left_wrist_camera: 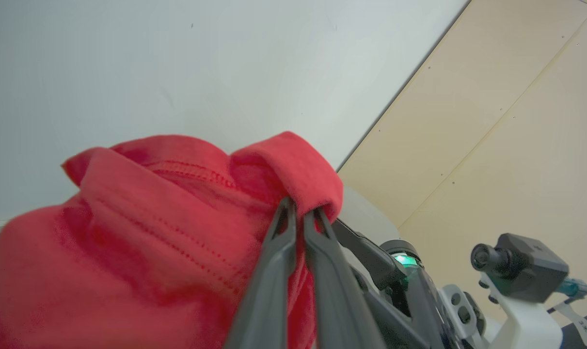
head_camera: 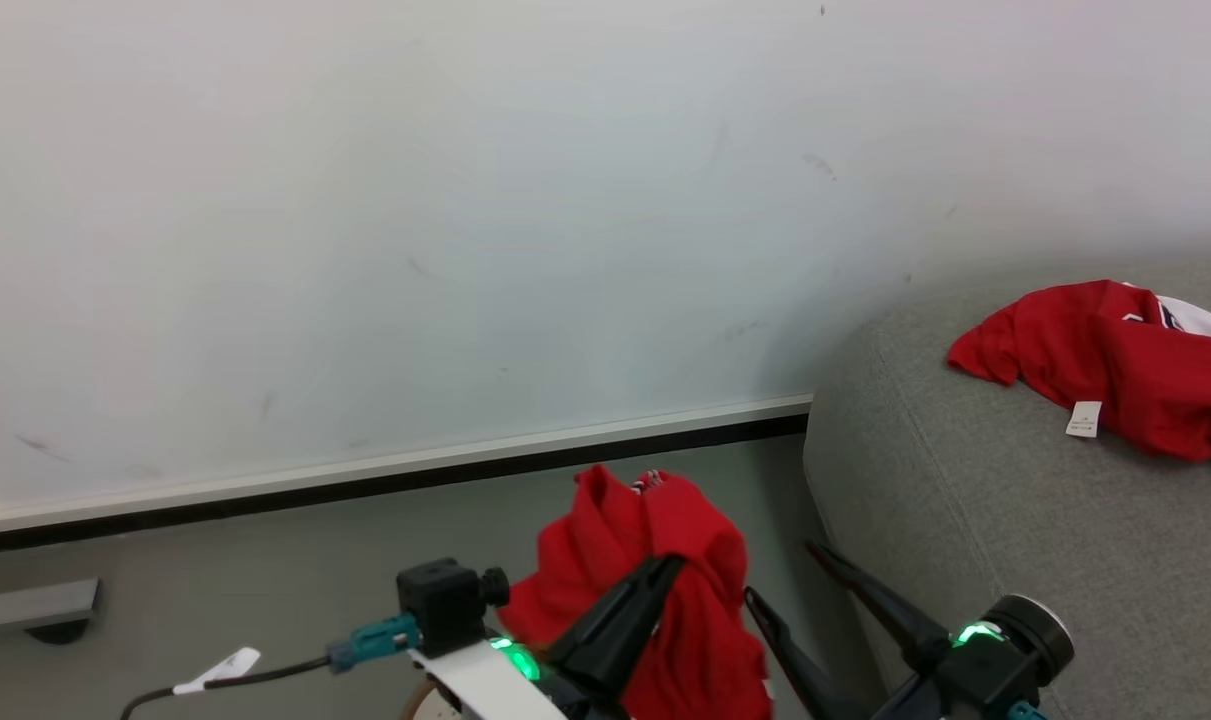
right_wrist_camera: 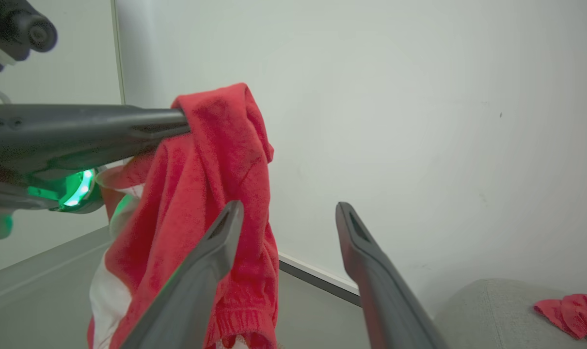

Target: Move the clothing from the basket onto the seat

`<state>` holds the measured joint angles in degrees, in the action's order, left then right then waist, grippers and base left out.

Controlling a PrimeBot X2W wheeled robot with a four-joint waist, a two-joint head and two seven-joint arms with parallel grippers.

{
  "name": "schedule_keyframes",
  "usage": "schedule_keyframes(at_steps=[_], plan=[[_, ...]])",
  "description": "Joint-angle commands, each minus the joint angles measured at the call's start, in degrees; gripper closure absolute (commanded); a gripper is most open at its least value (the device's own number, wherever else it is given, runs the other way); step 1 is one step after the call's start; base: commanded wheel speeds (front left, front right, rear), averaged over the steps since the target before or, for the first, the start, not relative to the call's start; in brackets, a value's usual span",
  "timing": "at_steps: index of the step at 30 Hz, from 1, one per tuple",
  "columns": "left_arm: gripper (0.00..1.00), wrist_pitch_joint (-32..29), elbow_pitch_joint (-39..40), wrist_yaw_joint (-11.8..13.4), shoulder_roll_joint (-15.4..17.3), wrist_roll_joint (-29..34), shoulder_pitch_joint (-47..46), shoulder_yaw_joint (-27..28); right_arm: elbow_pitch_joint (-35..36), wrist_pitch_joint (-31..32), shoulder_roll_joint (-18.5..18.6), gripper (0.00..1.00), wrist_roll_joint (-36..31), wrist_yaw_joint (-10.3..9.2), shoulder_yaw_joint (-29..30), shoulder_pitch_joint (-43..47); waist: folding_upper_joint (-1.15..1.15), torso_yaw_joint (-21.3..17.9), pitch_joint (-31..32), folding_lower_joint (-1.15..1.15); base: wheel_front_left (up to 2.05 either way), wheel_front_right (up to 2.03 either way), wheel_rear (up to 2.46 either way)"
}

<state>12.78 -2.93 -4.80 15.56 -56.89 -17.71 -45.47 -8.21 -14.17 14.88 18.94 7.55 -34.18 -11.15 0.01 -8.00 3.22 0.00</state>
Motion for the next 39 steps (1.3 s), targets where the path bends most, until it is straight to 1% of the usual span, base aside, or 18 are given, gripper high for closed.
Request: schedule_keyframes(at_steps=[1, 9, 16, 17, 18, 19, 25, 29, 30, 32, 33, 34, 38, 39], plan=[[1.0, -0.1, 0.4, -0.3, 0.3, 0.3, -0.2, -0.1, 0.1, 0.1, 0.6, 0.0, 0.9, -0.13, -0.8, -1.0, -0.01, 0.0, 0.0, 0.0, 0.0, 0.0, 0.0], [1.0, -2.7, 3.1, -1.9, 0.6, -1.1, -1.0, -3.5, 0.7, 2.1, 6.0, 0.0, 9.5, -0.13, -11.2, -7.5, -0.01, 0.5, -0.1, 0.0, 0.0, 0.0, 0.0], [1.0, -3.8, 4.9, -2.6, 0.7, -3.8, -2.2, -6.1, 1.8, 2.5, 9.4, 0.0, 17.4, -0.13, -18.2, -11.9, -0.01, 0.8, -0.1, 0.0, 0.0, 0.0, 0.0], [1.0, -3.7, 5.0, -2.7, 0.8, -3.9, -2.3, -6.3, 1.9, 2.4, 9.8, 0.07, 18.3, -0.13, -18.8, -12.4, -0.01, 0.8, -0.1, 0.0, 0.0, 0.0, 0.0], [1.0, -3.6, 4.9, -2.7, 0.9, -4.0, -2.4, -6.4, 1.9, 2.1, 10.1, 0.66, 18.8, -0.13, -19.3, -12.9, -0.01, 0.8, -0.1, 0.0, 0.0, 0.0, 0.0], [1.0, -3.4, 4.8, -2.7, 1.0, -4.3, -2.6, -6.5, 1.8, 1.9, 10.3, 1.0, 19.4, -0.13, -19.8, -13.3, -0.01, 0.7, -0.1, 0.0, 0.0, 0.0, 0.0], [1.0, -2.5, 3.5, -2.7, 2.0, -4.7, -2.9, -6.9, 1.0, 0.5, 11.0, 1.0, 21.4, -0.13, -21.2, -14.6, -0.01, 0.4, -0.2, 0.0, 0.0, 0.0, 0.0], [1.0, -1.7, 2.5, -2.7, 2.3, -4.4, -3.0, -6.9, 0.6, -0.2, 11.4, 1.0, 22.1, -0.13, -20.7, -14.5, -0.01, 0.0, -0.2, 0.0, 0.0, 0.0, 0.0], [0.84, -1.5, 2.3, -2.7, 2.2, -4.3, -3.0, -6.9, 0.6, -0.2, 11.5, 1.0, 22.2, -0.13, -20.5, -14.4, -0.01, -0.1, -0.2, 0.0, 0.0, 0.0, 0.0], [0.56, -1.1, 1.8, -2.7, 2.1, -4.1, -3.0, -6.9, 0.4, -0.4, 11.8, 1.0, 22.4, -0.13, -20.0, -14.0, -0.01, -0.3, -0.2, 0.0, 0.0, 0.0, 0.0], [0.2, -0.9, 1.5, -2.7, 2.0, -3.9, -3.0, -6.8, 0.3, -0.5, 11.9, 1.0, 22.5, -0.13, -19.6, -13.7, -0.01, -0.4, -0.2, 0.0, 0.0, 0.0, 0.0], [0.0, -0.7, 1.2, -2.7, 1.9, -3.8, -3.0, -6.7, 0.3, -0.6, 12.0, 1.0, 22.6, -0.13, -19.2, -13.5, -0.01, -0.5, -0.3, 0.0, 0.0, 0.0, 0.0], [0.0, 0.0, -0.1, -2.2, 1.4, -2.5, -3.1, -6.9, 0.2, -0.8, 12.5, 1.0, 22.9, -0.13, -16.9, -12.4, -0.01, -1.1, -0.4, 0.0, 0.0, 0.0, 0.0], [0.0, 0.1, -0.5, -1.6, 1.3, -2.0, -3.1, -6.9, 0.1, -0.9, 12.7, 1.0, 22.8, -0.13, -16.1, -12.0, -0.01, -1.2, -0.4, 0.0, 0.0, 0.0, 0.0]])
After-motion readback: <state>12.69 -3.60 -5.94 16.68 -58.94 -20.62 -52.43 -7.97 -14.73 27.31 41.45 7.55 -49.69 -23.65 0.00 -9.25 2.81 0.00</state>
